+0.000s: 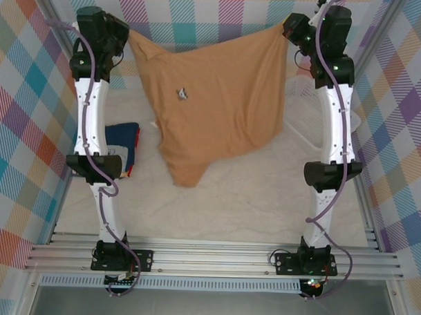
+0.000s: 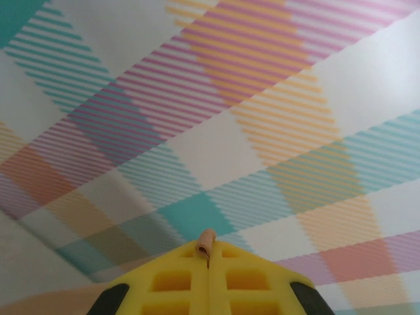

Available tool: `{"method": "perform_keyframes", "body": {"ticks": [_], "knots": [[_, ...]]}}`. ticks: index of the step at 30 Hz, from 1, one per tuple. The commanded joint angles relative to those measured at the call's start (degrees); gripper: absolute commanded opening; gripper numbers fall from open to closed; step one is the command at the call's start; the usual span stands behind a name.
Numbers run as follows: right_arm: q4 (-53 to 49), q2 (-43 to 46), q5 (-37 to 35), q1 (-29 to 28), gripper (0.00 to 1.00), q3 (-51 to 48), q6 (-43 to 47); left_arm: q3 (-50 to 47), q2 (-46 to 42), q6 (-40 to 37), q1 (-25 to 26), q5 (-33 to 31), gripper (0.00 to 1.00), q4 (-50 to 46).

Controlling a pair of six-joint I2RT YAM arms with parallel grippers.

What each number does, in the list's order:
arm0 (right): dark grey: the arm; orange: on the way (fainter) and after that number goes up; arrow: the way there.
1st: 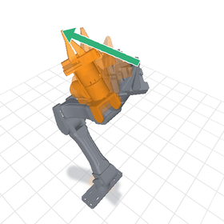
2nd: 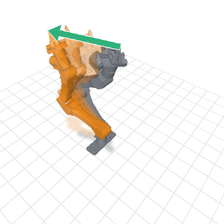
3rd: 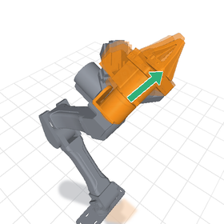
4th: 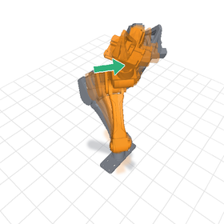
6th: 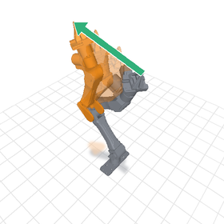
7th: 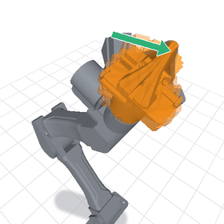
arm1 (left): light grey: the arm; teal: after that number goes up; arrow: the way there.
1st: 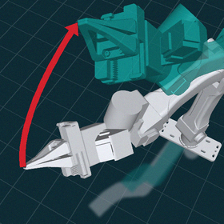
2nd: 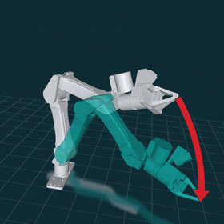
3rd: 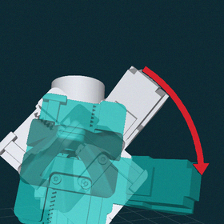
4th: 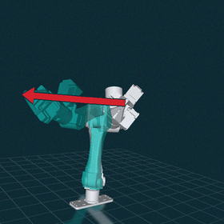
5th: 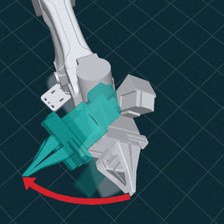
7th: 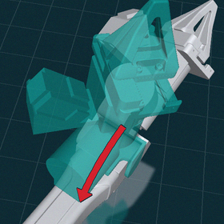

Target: Fold and stack the t-shirts

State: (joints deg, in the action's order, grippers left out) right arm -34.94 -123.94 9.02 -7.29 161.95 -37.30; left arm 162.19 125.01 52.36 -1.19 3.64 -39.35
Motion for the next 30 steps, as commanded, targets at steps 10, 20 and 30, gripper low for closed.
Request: {"method": "perform_keyframes", "body": {"ticks": [10, 20, 30], "knots": [[10.9, 19.6, 8.8, 1.8, 0.00, -24.1, -0.9, -10.1, -24.4, -1.0, -1.0, 6.4, 0.00, -0.7], [1.8, 45.1, 13.7, -3.1, 0.00, -88.8, -0.6, -110.7, -68.2, 12.0, 14.4, 10.3, 0.00, 6.3], [-7.1, 51.0, -1.8, -1.9, 0.57, -110.9, -3.6, -114.0, -70.1, 9.9, 21.1, 6.6, 0.57, -16.6]]}}
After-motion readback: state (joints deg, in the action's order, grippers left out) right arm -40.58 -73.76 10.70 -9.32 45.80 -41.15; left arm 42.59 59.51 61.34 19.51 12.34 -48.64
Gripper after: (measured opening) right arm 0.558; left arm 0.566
